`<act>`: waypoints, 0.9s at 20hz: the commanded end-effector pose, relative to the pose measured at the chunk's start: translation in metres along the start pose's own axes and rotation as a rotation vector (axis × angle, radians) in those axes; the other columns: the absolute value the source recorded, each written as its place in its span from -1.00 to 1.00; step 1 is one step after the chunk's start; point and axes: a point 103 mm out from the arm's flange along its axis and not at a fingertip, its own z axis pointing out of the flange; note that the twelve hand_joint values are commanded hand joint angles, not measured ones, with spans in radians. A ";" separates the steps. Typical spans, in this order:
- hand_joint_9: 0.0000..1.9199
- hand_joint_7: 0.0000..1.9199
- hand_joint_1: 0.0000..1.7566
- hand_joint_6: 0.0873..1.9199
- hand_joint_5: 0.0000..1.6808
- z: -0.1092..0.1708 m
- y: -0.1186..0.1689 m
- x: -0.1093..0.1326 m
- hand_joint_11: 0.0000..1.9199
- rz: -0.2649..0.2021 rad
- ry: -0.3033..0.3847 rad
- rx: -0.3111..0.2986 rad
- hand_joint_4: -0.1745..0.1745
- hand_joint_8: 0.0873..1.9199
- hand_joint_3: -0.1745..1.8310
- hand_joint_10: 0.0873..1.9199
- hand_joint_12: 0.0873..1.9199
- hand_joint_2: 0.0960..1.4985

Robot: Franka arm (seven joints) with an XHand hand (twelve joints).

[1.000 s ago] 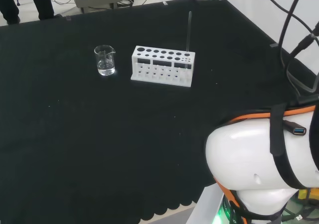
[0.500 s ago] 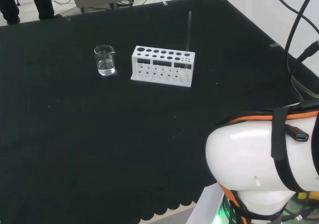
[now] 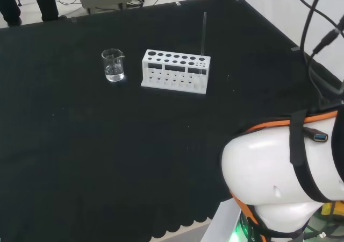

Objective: Take the glass rod from the white test tube rack.

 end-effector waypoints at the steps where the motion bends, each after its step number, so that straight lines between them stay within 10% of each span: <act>1: -0.82 -0.96 -0.28 -1.00 -0.83 -0.006 0.040 -0.017 -1.00 -0.013 0.057 -0.017 -0.79 -0.16 -0.35 -0.11 0.48 0.09; 18: -0.52 -0.86 -0.27 -1.00 -0.78 0.012 0.118 -0.027 -0.92 -0.002 0.000 -0.013 -0.86 -0.10 -0.34 -0.08 0.56 0.09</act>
